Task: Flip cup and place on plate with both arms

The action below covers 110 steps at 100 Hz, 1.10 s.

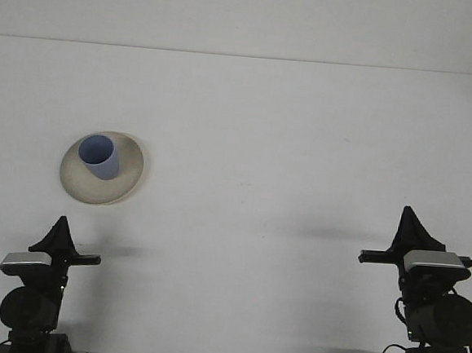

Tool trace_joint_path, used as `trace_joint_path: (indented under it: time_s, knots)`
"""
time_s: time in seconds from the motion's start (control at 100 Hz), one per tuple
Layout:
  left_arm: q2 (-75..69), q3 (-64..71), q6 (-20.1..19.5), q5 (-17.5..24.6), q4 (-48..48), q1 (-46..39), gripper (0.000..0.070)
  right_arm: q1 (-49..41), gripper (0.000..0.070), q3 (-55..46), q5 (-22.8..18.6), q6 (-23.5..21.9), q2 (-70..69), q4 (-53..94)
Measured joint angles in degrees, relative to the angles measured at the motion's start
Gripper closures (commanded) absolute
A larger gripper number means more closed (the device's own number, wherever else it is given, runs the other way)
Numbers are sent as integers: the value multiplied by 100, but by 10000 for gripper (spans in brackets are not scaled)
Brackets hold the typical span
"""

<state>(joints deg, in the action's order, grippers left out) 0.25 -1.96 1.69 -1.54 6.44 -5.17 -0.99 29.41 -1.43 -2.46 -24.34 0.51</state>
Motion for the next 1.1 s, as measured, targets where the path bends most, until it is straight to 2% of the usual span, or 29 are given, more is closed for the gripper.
trace_joint_path:
  time_s: [0.76,0.9,1.03,1.1]
  knots:
    - [2,0,42,0,-2,-2,688,0,700,0,4,13,0,0]
    - [2,0,42,0,-2,0,688,31,700,-57,4,319,87,-17]
    - [4,0,42,0,-2,0,688,35,700,-568,-428,859,581,-2]
    - [4,0,42,0,-2,-2,688,52,700,-964,-487,1165,977,7]
